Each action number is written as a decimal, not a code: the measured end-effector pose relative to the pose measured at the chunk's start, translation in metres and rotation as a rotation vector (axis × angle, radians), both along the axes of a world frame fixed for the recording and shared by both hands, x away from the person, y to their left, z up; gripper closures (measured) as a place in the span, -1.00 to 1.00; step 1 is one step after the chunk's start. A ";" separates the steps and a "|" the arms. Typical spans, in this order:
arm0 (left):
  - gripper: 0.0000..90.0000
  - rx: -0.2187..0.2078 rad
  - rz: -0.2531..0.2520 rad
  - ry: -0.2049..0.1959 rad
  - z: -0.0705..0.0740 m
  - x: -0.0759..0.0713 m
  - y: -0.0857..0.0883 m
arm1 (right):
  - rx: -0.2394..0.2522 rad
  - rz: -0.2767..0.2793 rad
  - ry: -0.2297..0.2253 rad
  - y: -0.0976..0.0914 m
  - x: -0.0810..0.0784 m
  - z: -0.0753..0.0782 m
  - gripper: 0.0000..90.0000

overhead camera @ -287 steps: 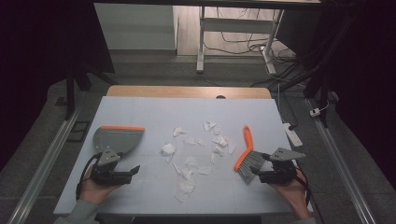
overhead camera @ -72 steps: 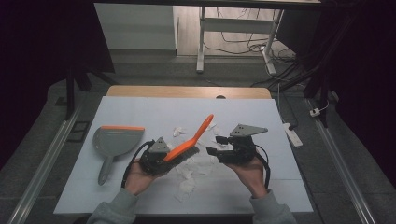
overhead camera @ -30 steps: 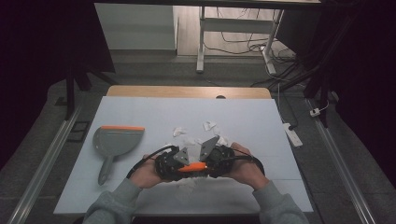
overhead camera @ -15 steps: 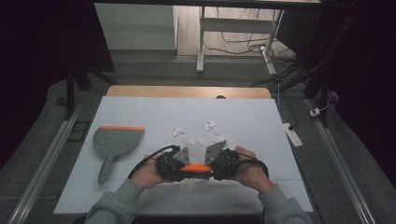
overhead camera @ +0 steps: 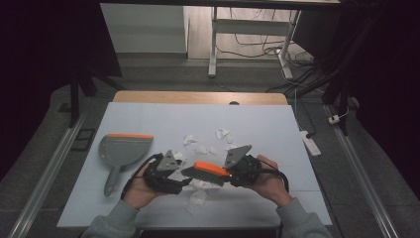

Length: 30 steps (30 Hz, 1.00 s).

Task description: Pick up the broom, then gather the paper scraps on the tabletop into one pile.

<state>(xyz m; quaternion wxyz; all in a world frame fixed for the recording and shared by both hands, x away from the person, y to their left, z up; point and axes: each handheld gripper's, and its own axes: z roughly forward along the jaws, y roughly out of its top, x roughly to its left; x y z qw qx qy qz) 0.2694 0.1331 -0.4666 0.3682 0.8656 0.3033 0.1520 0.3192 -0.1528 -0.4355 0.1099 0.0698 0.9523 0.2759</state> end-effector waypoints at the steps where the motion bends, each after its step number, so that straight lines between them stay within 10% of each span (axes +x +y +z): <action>1: -0.33 -0.001 0.029 0.001 -0.001 -0.002 0.007 | 0.014 -0.019 0.005 -0.004 0.002 0.002 0.54; 16: -0.35 -0.024 0.225 0.008 -0.024 -0.031 0.089 | 0.037 -0.211 0.016 -0.022 0.032 0.018 0.55; 30: -0.35 -0.059 0.256 0.035 -0.035 -0.032 0.104 | -0.030 -0.347 0.004 -0.024 0.095 0.031 0.56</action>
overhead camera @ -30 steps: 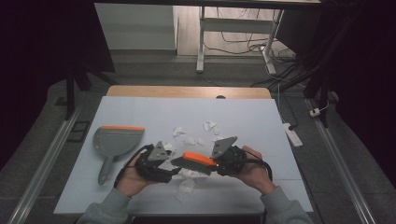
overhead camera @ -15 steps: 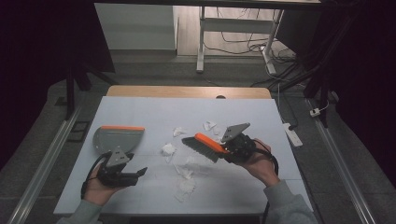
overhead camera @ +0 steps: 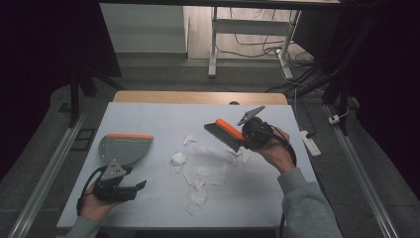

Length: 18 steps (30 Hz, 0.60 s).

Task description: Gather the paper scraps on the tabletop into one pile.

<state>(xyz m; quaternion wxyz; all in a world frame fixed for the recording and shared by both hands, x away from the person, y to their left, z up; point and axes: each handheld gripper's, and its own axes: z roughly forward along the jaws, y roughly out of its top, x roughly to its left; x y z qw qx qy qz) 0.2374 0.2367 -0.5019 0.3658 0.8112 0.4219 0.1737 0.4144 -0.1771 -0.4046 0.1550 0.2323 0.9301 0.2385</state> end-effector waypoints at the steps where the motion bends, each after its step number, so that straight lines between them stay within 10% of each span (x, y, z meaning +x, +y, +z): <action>1: -0.35 -0.001 0.000 0.001 0.000 0.000 0.000 | -0.005 -0.015 0.002 -0.001 0.006 0.000 0.55; 9: -0.35 -0.004 0.000 0.012 -0.004 0.002 0.002 | -0.087 -0.155 -0.029 0.001 0.054 -0.014 0.56; 18: -0.35 -0.009 0.003 0.020 -0.007 0.003 0.004 | -0.200 -0.176 -0.007 0.011 0.086 -0.035 0.56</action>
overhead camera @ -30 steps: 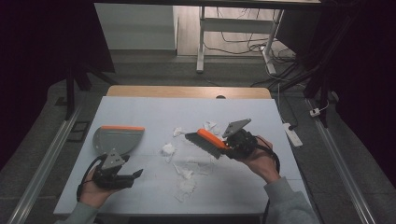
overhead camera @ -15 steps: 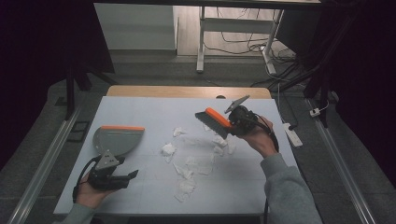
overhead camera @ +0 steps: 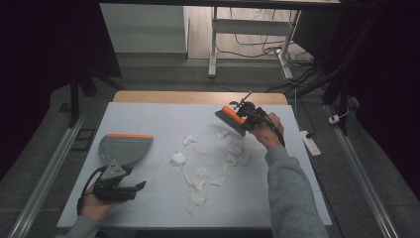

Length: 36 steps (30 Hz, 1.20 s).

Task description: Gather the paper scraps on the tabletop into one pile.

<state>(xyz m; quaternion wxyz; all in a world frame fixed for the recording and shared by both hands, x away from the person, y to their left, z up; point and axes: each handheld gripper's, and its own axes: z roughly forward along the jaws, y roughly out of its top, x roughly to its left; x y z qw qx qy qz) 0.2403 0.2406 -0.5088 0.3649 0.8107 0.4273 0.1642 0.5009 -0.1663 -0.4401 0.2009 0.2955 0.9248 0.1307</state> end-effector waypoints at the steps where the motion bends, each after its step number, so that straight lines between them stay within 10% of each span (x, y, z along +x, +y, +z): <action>1: -0.35 0.000 0.001 0.000 0.000 0.000 0.000 | -0.016 -0.002 0.002 0.001 0.002 -0.002 0.56; 15: -0.35 -0.004 0.009 0.006 -0.002 0.001 0.003 | -0.204 0.152 0.054 0.038 0.001 -0.012 0.57; 27: -0.34 -0.004 0.003 0.006 -0.001 0.000 0.001 | -0.119 0.312 0.157 0.036 -0.044 -0.004 0.57; 31: -0.34 -0.003 0.003 0.007 -0.001 0.000 0.000 | -0.017 0.228 0.094 0.022 -0.050 0.008 0.57; 36: -0.34 -0.004 -0.001 0.005 0.000 -0.001 0.000 | 0.052 -0.003 0.042 -0.008 -0.053 0.024 0.57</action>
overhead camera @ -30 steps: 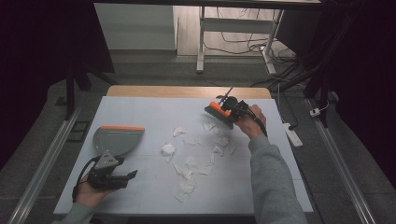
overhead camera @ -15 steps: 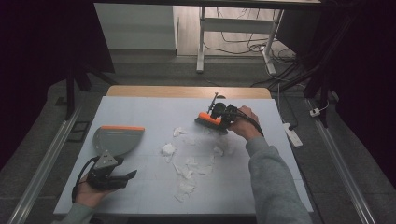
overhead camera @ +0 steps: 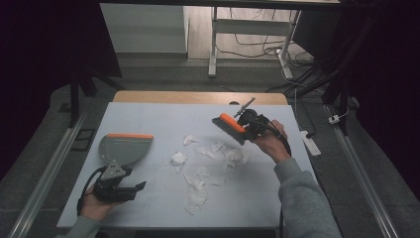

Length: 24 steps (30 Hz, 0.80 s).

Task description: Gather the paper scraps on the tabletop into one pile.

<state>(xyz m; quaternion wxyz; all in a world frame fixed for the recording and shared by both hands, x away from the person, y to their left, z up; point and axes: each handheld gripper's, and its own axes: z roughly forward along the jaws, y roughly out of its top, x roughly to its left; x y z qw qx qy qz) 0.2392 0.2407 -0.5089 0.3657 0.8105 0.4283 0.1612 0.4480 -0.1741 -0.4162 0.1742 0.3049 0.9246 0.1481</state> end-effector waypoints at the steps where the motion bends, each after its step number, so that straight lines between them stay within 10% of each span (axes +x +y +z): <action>1: -0.34 0.000 0.000 -0.001 0.000 0.000 0.000 | -0.018 -0.033 0.007 -0.005 -0.002 0.000 0.57; 9: -0.34 0.003 -0.008 -0.007 0.001 -0.001 -0.001 | -0.156 -0.219 0.128 -0.029 -0.012 -0.023 0.57; 19: -0.34 0.005 -0.006 -0.004 0.001 -0.001 -0.002 | -0.145 -0.167 0.151 0.022 -0.020 -0.031 0.57; 24: -0.34 0.007 -0.009 -0.005 0.001 -0.002 -0.003 | -0.009 -0.130 0.208 0.044 -0.029 -0.030 0.57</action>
